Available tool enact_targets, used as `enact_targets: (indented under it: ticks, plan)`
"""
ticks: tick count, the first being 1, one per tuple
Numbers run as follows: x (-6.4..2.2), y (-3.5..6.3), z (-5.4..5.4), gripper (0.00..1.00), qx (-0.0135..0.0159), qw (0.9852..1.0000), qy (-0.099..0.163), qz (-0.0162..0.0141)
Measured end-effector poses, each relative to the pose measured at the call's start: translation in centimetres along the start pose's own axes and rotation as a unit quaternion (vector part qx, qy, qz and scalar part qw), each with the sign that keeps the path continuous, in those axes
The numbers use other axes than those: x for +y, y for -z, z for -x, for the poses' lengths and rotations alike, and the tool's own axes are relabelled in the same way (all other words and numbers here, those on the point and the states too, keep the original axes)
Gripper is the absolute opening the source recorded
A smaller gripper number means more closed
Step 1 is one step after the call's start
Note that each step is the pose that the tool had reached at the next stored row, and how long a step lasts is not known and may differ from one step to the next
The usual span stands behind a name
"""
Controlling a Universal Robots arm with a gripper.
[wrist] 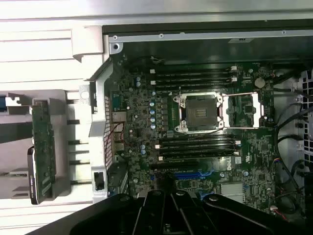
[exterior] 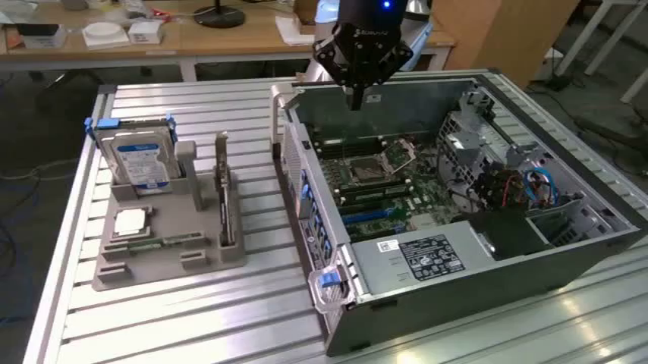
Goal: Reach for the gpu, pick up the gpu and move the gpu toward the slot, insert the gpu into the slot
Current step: 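Reach for the gpu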
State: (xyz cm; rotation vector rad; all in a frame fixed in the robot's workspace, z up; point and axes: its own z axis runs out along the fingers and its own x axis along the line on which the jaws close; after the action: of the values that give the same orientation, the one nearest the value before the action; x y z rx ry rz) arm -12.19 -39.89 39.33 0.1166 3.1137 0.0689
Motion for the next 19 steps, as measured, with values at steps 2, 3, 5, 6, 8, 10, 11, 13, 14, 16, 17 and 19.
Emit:
enact_targets:
  ticks: [2, 3, 5, 6, 8, 10, 11, 13, 14, 16, 17, 19]
  plan:
    - [0.0, 0.0, 0.0, 0.1, 0.0, 1.0, 0.0, 0.0]
    - [-0.01, 0.01, -0.1, 0.1, 0.0, 1.0, 0.0, -0.0001]
    - [-0.04, 0.02, -0.5, 0.1, 0.0, 1.0, 0.0, -0.0001]
    - [-0.05, 0.02, -0.7, 0.1, 0.0, 1.0, 0.0, 0.0]
    - [-0.09, 0.04, -1.2, 0.1, 0.0, 1.0, 0.0, 0.0]
    - [-0.15, 0.05, -1.8, 0.1, 0.0, 1.0, 0.0, 0.0]
    - [-0.17, 0.06, -2.1, 0.1, 0.0, 1.0, 0.0, 0.0]
    - [-0.22, 0.07, -2.7, 0.1, -0.0001, 1.0, 0.0, 0.0]
    - [-0.24, 0.08, -2.9, 0.1, -0.0001, 1.0, 0.0, 0.0]
    - [-0.27, 0.09, -3.3, 0.1, 0.0, 1.0, 0.0, 0.0]
    - [-0.29, 0.1, -3.6, 0.1, -0.0001, 1.0, 0.0, 0.0]
    - [-0.34, 0.11, -4.1, 0.1, -0.0001, 1.0, 0.0, 0.0]
